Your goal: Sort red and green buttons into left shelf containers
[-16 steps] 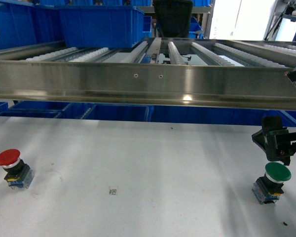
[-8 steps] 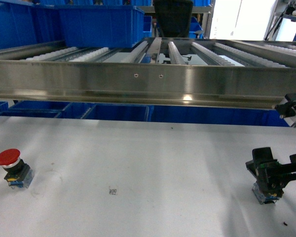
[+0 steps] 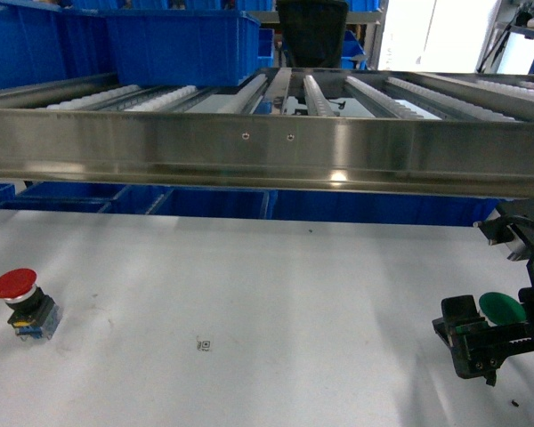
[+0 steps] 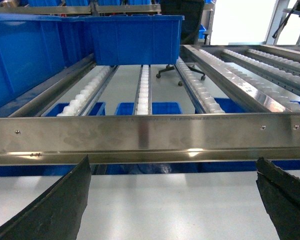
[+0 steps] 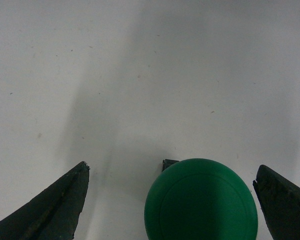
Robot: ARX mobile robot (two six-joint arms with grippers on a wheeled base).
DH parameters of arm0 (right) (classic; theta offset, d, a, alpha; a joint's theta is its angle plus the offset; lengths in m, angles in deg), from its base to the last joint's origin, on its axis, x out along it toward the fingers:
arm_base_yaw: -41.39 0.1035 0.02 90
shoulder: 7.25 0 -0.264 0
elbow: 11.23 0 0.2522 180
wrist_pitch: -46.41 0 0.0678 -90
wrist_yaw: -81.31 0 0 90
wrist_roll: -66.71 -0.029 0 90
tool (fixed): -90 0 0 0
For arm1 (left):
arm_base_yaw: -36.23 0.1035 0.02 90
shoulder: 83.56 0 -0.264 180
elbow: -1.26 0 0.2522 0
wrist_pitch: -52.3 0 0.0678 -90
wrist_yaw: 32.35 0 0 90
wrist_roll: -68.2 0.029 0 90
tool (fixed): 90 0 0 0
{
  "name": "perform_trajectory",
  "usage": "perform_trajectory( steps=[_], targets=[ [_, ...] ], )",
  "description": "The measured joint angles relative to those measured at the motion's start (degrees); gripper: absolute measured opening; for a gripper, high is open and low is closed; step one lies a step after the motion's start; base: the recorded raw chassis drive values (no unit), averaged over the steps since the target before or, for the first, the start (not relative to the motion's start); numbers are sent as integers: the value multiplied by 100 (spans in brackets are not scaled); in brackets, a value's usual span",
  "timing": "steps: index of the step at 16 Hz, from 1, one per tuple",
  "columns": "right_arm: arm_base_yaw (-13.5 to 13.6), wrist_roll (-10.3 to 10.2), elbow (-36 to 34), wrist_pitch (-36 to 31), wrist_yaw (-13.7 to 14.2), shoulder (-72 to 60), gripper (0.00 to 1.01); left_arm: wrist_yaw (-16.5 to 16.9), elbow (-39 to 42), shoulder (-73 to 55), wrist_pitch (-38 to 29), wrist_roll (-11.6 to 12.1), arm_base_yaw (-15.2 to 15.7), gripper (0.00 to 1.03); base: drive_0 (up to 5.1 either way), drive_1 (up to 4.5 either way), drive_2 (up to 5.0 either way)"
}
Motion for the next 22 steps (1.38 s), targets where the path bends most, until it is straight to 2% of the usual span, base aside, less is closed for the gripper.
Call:
perform_trajectory(
  steps=[5,7,10,16,22],
  targets=[
    [-138,26,175,-83,-9,-437,98,0,0,0,0,0,0,98,0,0,0],
    [-348,33,435,-136,-31,-745,98,0,0,0,2,-2,0,98,0,0,0],
    [-256,-68,570,-166,-131,-776,98,0,0,0,-2,0,0,98,0,0,0],
    [-192,-70,356,-452,4,-931,29,0,0,0,2,0,0,98,0,0,0],
    [-192,-46,59,-874,136,-866,27,0,0,0,0,0,0,98,0,0,0]
  ],
)
